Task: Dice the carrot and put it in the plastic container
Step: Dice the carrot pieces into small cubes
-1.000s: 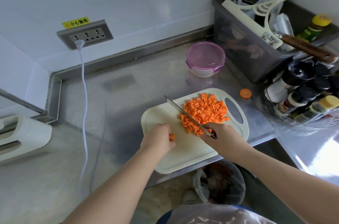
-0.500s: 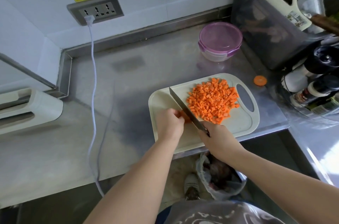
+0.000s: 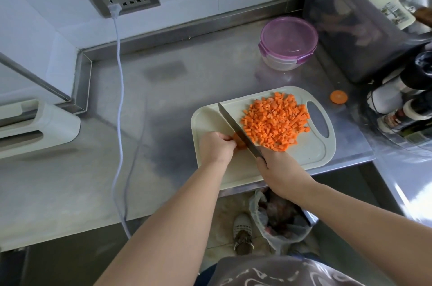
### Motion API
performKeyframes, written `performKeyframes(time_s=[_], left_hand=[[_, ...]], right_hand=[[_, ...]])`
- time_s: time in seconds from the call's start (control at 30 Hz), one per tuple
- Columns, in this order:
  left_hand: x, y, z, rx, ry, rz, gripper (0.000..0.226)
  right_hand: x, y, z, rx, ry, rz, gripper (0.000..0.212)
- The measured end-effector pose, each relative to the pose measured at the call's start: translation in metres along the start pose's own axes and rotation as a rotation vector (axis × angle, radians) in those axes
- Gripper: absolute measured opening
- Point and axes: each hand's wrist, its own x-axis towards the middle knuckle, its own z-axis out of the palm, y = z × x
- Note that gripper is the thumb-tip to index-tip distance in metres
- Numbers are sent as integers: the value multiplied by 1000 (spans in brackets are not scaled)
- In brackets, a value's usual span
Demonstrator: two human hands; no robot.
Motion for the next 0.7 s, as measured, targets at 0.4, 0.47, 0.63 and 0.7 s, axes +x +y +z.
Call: performKeyframes(time_s=[0.4,0.47,0.63,0.7], left_hand=[[-1,4,-4,-52,-28,-46,41],[-1,4,-4,-37,-27,-35,31],[-1,4,-5,-37,-31,-20,27],[0,3,-5,-34,-34,-12,26]], right_hand=[[-6,-17,-8,-214,-7,-13,23],[-8,-17,-9,-203,-18,-3,28],[-7,-18,-7,-174,9,26,22],[-6,-17,-6,-178,3,29,21]])
